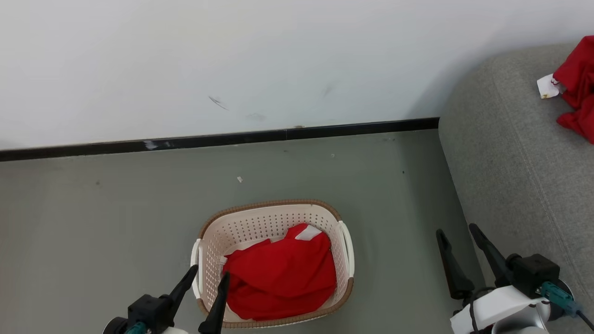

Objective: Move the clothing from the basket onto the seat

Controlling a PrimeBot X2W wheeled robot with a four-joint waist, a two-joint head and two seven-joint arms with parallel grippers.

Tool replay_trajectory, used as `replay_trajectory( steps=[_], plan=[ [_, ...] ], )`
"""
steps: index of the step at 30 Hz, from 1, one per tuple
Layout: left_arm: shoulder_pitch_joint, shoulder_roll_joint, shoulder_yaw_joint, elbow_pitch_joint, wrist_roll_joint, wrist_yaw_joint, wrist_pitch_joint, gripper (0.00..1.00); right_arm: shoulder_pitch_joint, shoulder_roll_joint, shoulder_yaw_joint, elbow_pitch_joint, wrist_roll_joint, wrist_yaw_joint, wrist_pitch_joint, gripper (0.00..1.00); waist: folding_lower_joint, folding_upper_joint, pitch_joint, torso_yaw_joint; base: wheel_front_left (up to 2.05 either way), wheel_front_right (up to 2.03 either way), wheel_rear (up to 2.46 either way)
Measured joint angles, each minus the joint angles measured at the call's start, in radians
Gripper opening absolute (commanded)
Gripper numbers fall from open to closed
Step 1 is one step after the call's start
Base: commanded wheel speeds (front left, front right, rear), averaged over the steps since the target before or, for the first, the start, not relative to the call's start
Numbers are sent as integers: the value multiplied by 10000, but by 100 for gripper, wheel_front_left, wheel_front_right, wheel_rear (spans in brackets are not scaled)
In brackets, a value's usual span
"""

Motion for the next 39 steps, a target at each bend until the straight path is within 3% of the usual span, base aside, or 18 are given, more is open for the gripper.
replay_trajectory(
  steps=[11, 39],
  plan=[
    [-1012, 138, -410, 119, 341, -48, 468, 100, -187, 0, 203, -387, -12, 0, 0, 100, 1, 0, 1056, -157, 0, 0, 0],
    [-4038, 445, -583, 945, 704, -82, 1381, 100, -2616, -19, 357, -1651, -470, 0, 0, 100, 0, 0, 4391, -710, 0, 0, 0]
  ],
)
